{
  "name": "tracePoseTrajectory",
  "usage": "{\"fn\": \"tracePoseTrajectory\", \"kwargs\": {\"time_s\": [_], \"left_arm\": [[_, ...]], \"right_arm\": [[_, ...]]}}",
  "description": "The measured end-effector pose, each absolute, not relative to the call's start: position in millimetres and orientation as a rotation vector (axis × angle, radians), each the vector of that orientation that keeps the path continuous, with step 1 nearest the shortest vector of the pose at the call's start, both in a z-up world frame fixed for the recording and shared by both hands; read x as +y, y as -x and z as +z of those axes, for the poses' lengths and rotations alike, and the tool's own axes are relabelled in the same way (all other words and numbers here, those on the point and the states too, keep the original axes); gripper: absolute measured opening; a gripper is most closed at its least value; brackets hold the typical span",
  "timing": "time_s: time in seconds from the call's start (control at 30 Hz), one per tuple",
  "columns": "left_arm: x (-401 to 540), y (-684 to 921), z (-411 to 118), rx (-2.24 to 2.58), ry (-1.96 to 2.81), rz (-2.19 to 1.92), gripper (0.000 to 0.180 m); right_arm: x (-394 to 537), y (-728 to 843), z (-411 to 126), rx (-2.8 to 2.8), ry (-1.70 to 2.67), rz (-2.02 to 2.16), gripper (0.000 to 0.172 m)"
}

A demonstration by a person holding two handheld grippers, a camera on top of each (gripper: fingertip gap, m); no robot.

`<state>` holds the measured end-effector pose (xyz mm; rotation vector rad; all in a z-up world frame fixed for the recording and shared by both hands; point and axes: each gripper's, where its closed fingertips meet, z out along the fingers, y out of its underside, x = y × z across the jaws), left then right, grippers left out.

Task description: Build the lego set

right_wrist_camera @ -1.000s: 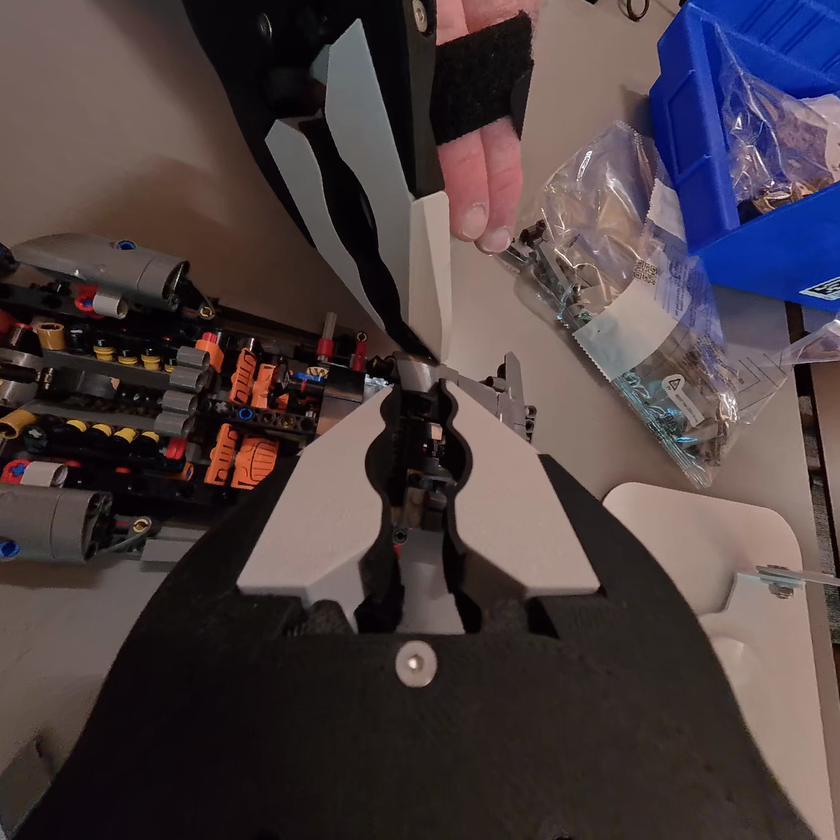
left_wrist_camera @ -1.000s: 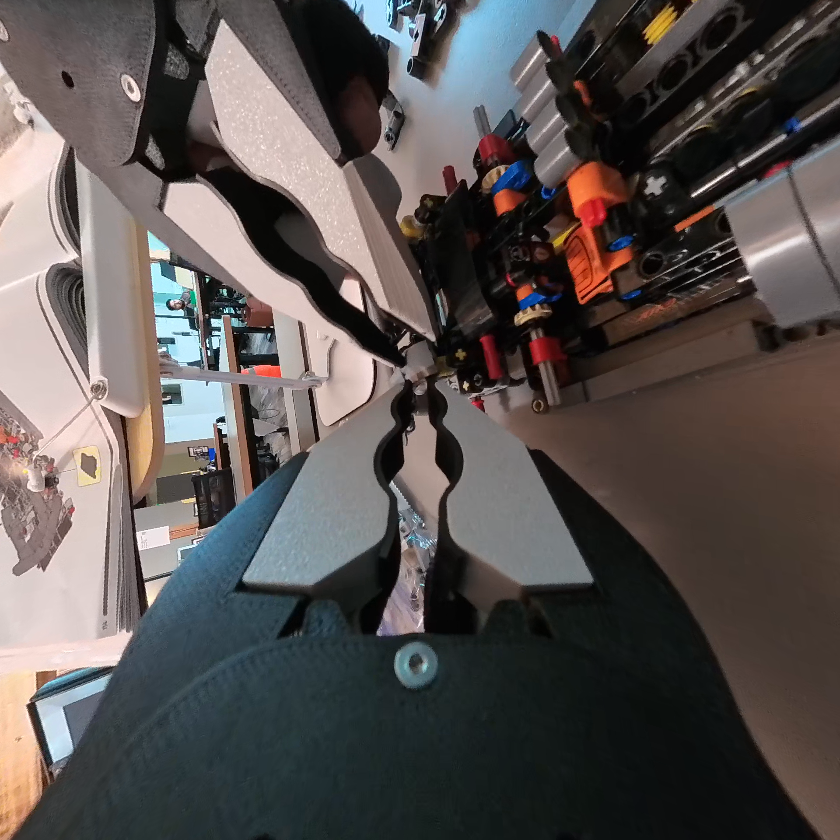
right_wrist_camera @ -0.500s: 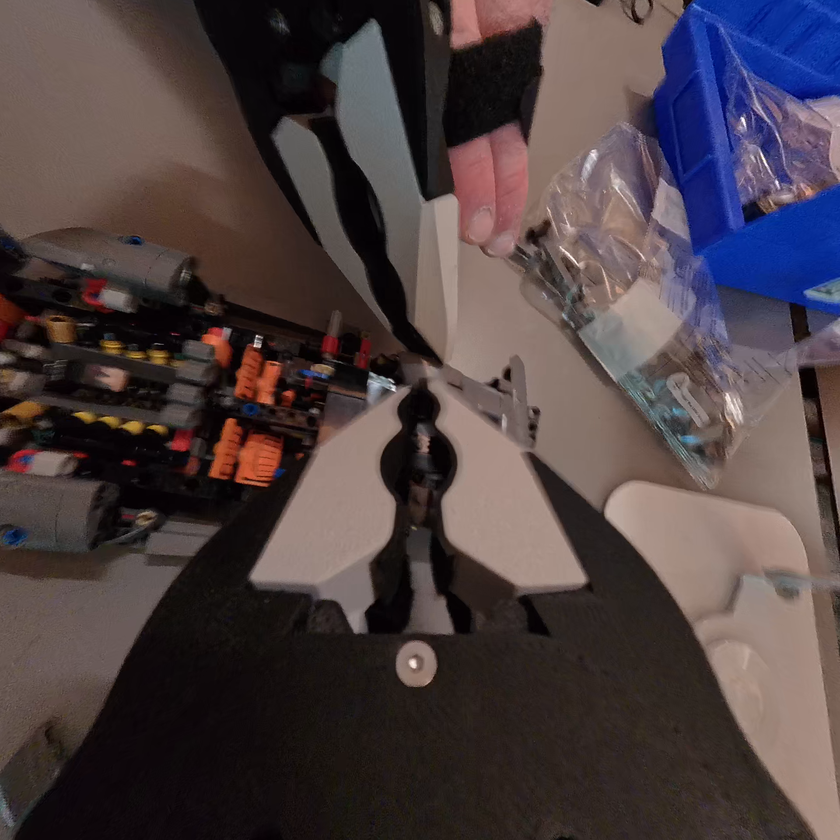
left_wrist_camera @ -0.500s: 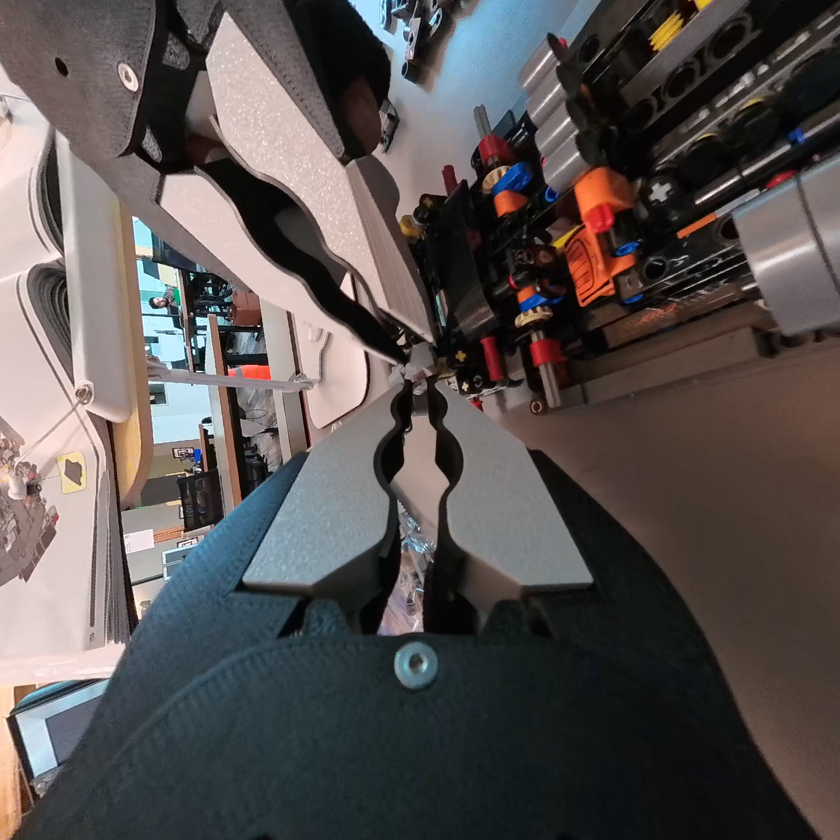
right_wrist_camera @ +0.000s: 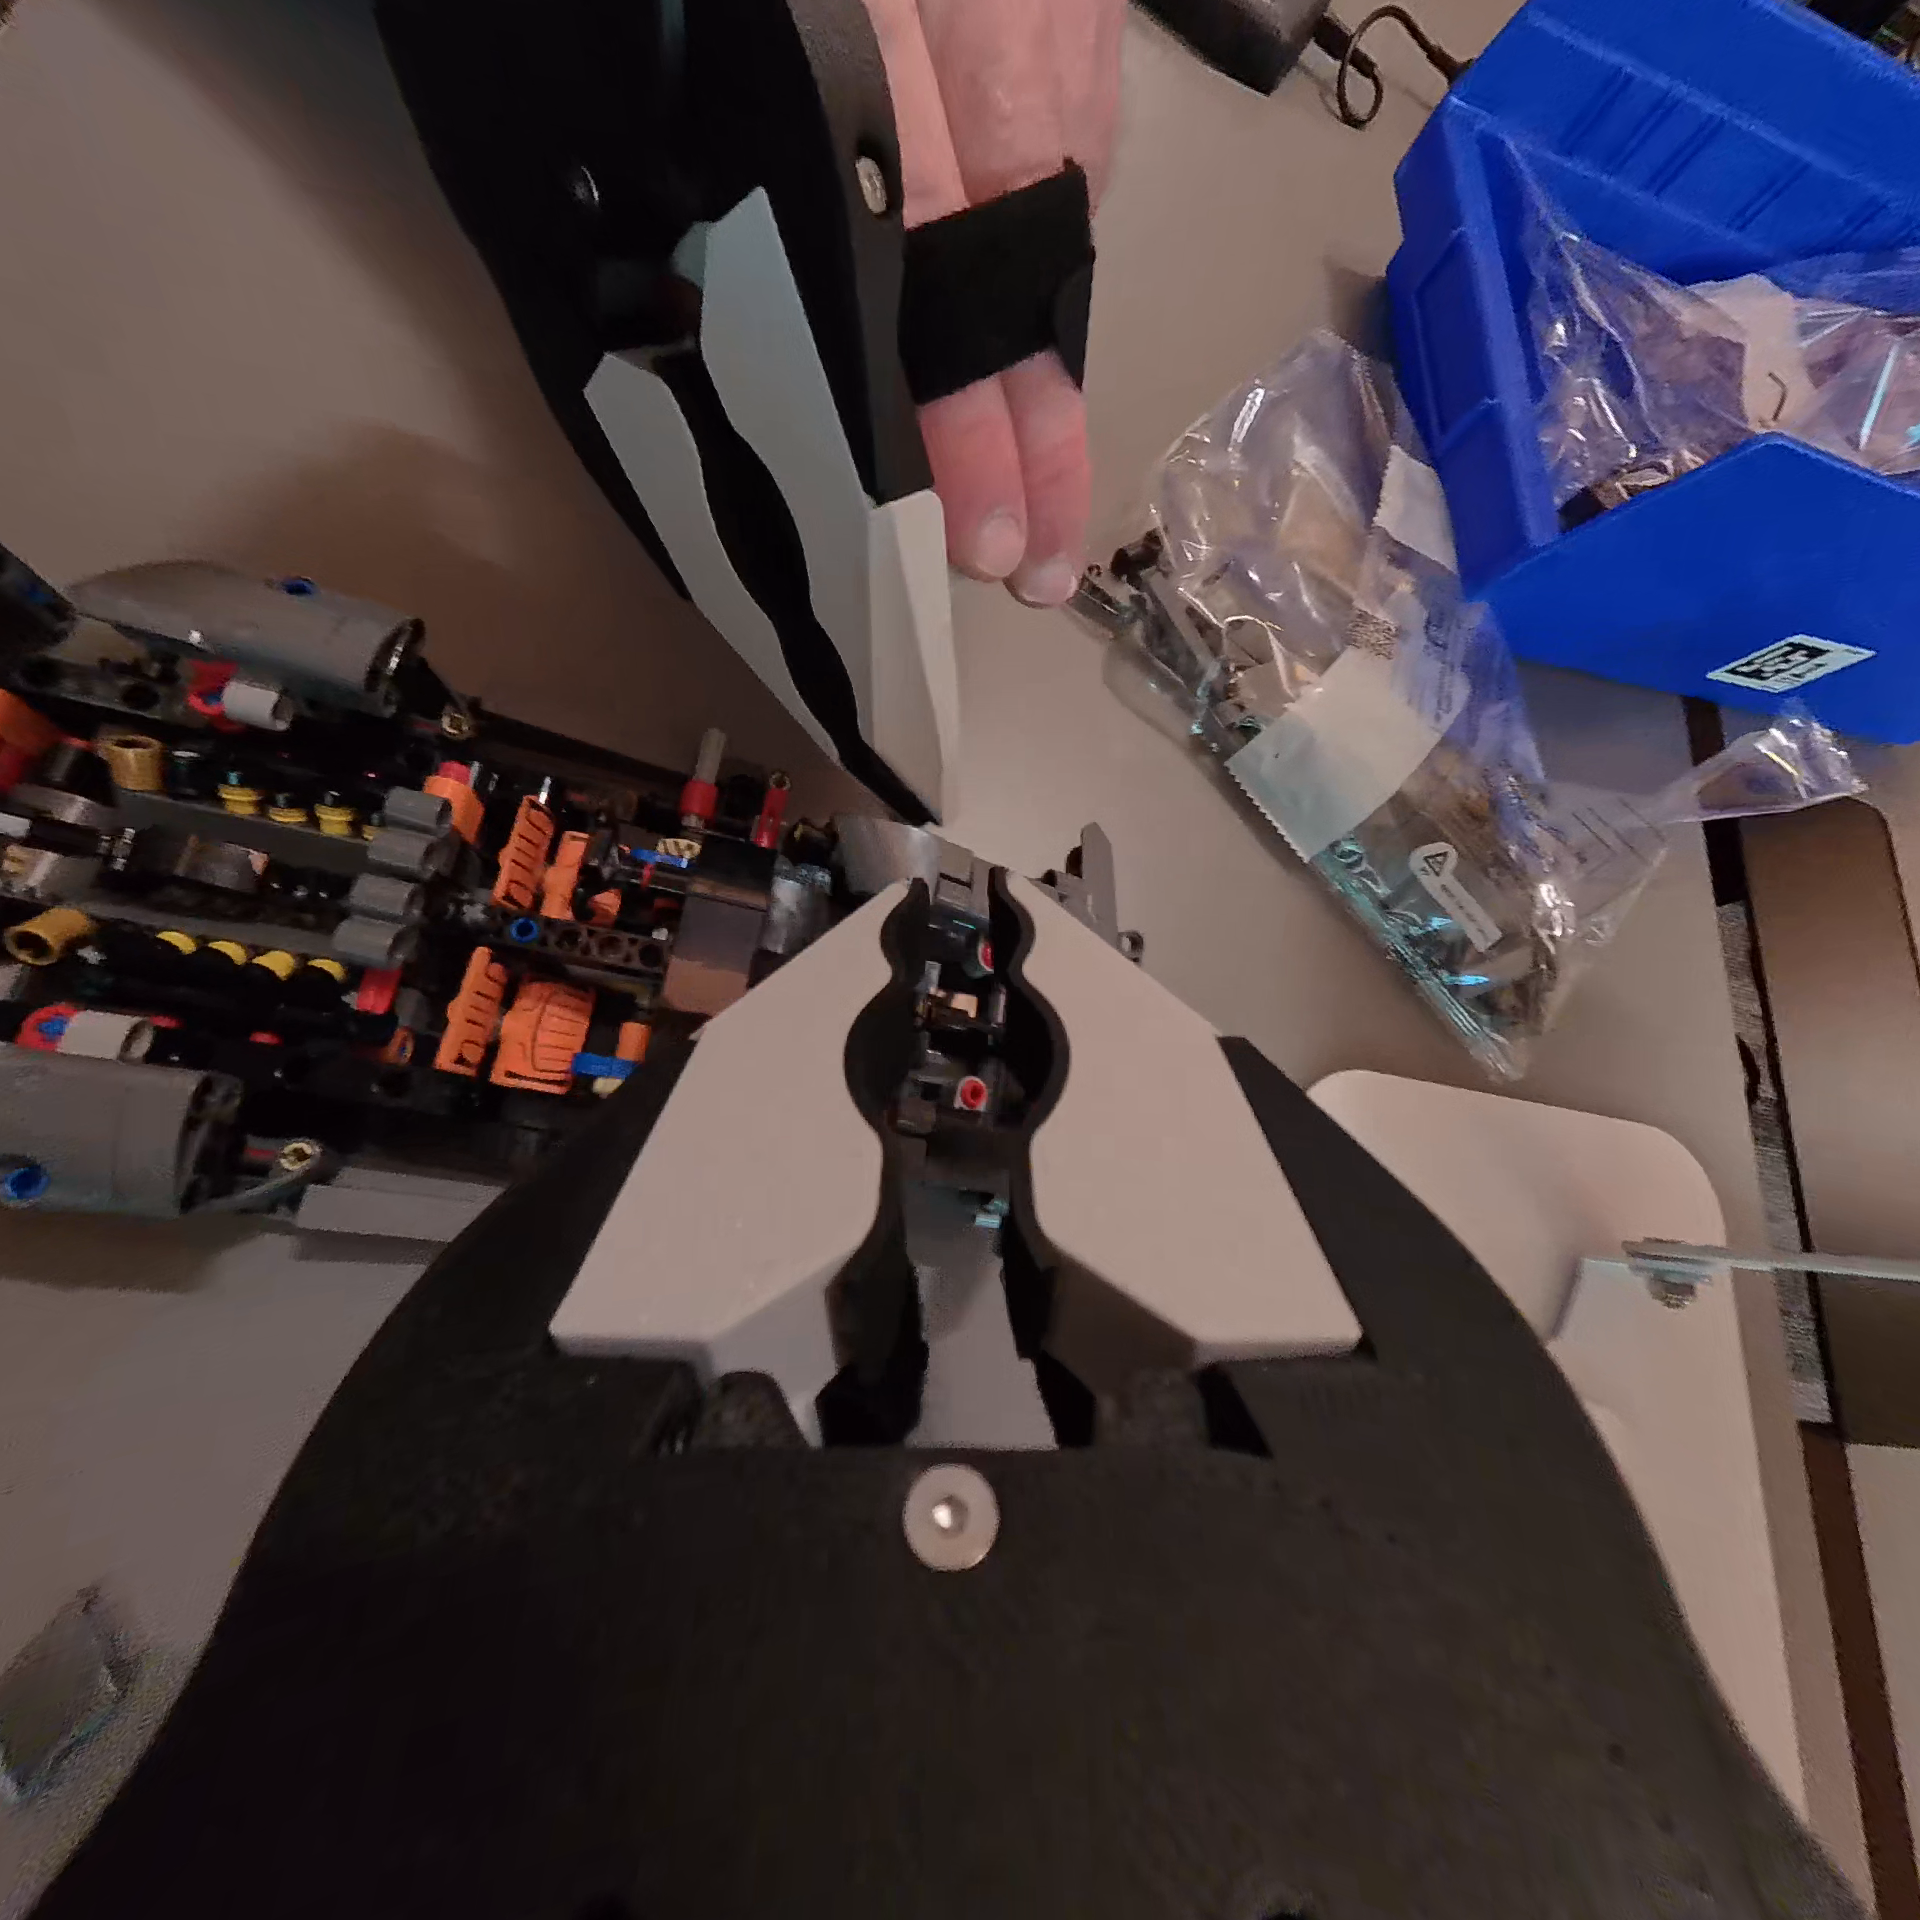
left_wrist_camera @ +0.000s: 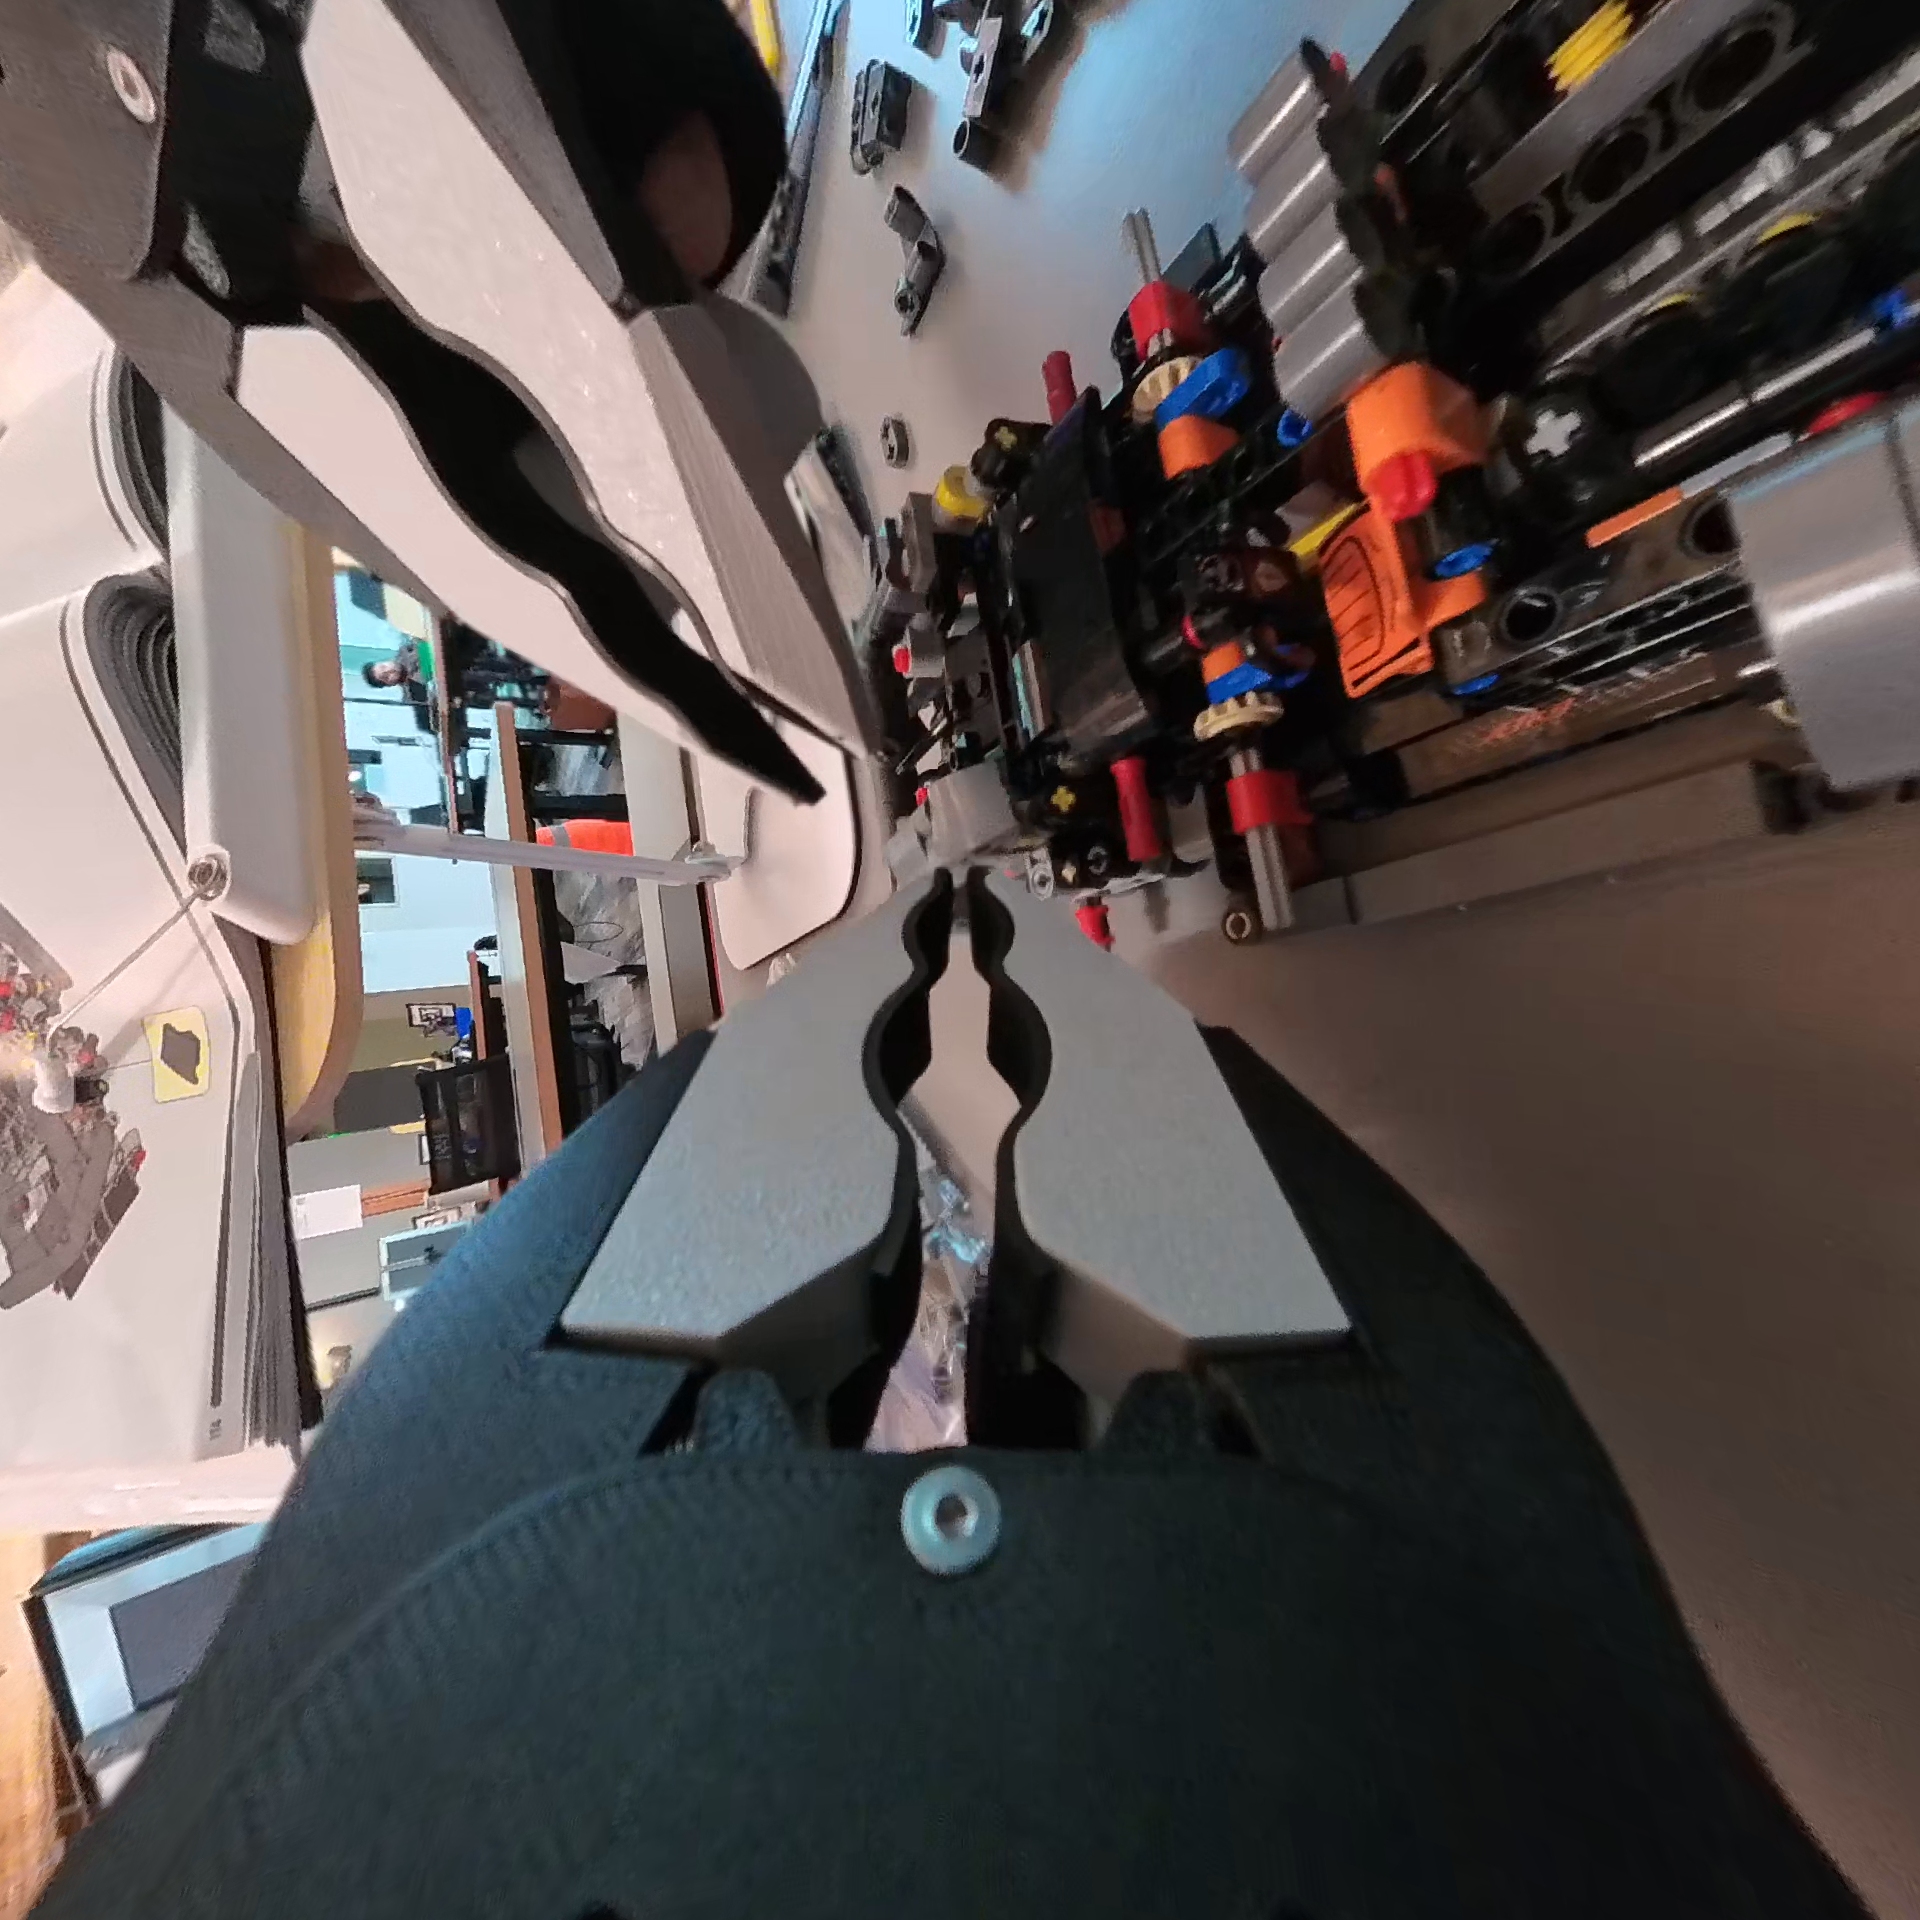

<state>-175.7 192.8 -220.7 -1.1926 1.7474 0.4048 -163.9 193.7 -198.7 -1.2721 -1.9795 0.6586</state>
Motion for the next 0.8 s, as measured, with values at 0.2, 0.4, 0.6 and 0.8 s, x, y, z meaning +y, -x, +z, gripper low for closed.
{"fn": "tracePoseTrajectory", "kwargs": {"time_s": [0.2,0.4,0.6,0.8], "left_arm": [[193,183,-221,1.72,1.212,0.402,0.005],[190,176,-217,1.706,1.164,0.378,0.007],[191,172,-221,1.701,1.166,0.367,0.005],[191,172,-221,1.717,1.163,0.382,0.005]], "right_arm": [[205,157,-202,-1.972,1.272,0.594,0.005],[199,162,-209,-1.963,1.257,0.551,0.0],[197,168,-214,-1.944,1.275,0.561,0.0],[198,167,-216,-1.955,1.259,0.531,0.0]]}}
